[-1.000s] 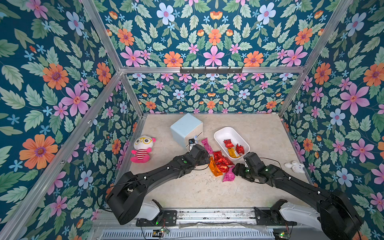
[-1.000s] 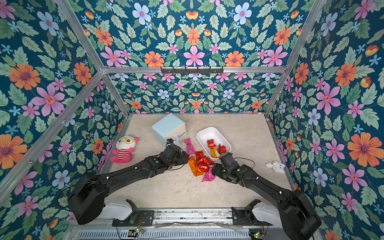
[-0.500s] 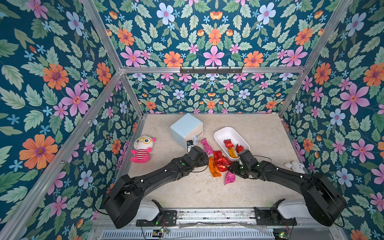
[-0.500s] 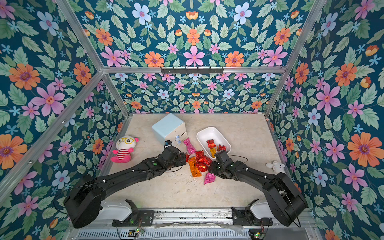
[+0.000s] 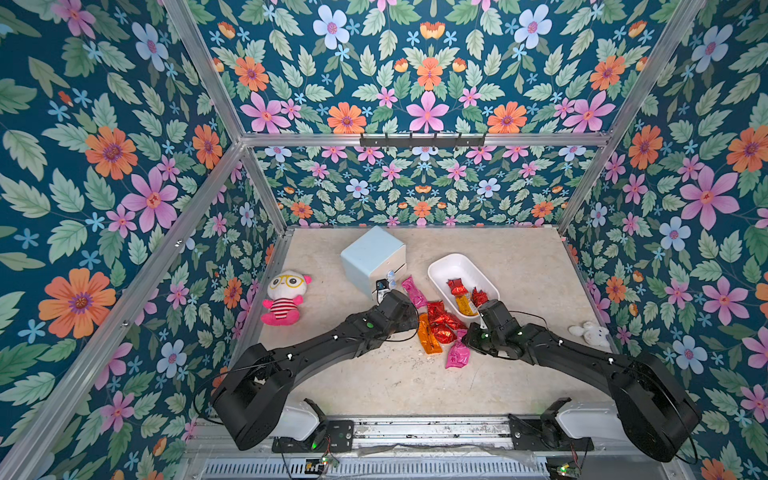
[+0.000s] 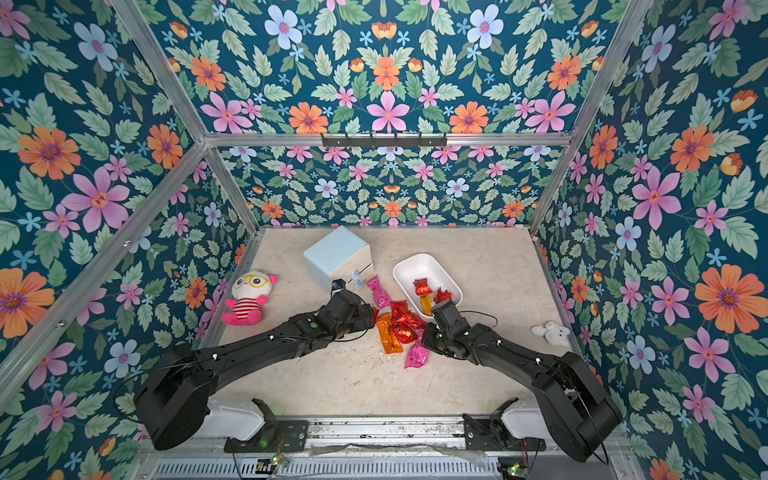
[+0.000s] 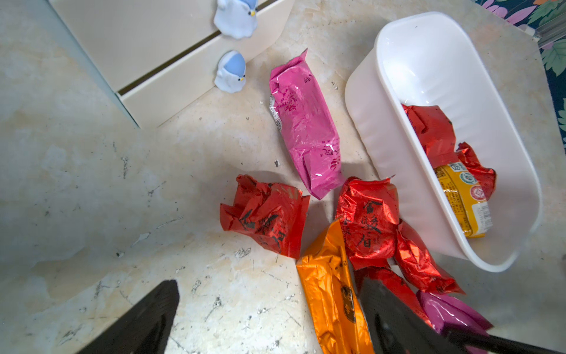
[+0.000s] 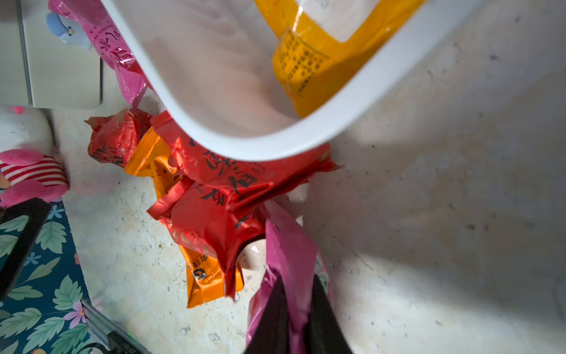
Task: Put the tea bags into the storage box
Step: Pick up the tea bag from the center of the board, then place the tea bag in the storage box.
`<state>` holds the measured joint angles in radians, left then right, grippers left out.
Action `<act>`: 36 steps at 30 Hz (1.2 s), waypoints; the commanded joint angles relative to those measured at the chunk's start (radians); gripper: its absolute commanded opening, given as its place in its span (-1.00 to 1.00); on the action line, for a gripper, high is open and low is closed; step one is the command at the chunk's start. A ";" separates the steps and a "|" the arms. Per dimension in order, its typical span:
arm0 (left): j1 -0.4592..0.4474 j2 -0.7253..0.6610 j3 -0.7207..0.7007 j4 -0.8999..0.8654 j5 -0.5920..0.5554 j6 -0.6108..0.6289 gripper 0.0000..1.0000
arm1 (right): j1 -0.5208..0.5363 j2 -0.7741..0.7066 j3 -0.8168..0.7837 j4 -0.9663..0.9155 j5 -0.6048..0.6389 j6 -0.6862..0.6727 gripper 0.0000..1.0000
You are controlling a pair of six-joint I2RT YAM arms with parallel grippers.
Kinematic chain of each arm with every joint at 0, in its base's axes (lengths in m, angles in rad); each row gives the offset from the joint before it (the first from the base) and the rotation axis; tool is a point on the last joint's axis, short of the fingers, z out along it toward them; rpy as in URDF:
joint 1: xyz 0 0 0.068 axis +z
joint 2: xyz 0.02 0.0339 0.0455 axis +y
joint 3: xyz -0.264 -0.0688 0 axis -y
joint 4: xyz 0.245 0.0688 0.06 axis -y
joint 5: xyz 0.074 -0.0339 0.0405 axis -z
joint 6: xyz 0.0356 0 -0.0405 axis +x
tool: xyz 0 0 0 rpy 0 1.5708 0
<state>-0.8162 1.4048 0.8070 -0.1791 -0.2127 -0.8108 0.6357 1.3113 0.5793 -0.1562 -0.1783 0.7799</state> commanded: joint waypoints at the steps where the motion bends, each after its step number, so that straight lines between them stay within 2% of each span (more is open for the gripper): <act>1: 0.000 0.016 0.019 -0.005 -0.008 0.017 0.99 | 0.001 -0.014 0.011 -0.049 -0.009 -0.032 -0.81; 10: 0.000 0.042 0.068 -0.017 -0.013 0.032 0.99 | 0.001 -0.176 0.051 -0.182 -0.069 -0.045 -0.91; 17: 0.000 0.039 0.058 -0.005 -0.011 0.015 0.99 | 0.001 -0.262 0.173 -0.270 -0.040 -0.056 -0.91; 25: 0.000 0.032 0.043 0.000 -0.009 -0.007 0.99 | -0.020 -0.094 0.350 -0.223 0.098 -0.135 -0.92; 36: 0.000 -0.024 -0.014 -0.006 -0.018 -0.023 0.99 | -0.176 0.197 0.559 -0.122 0.111 -0.255 -0.91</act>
<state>-0.8162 1.3937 0.8005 -0.1802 -0.2146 -0.8246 0.4717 1.4536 1.0874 -0.3099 -0.0753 0.5865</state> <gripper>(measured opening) 0.993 0.076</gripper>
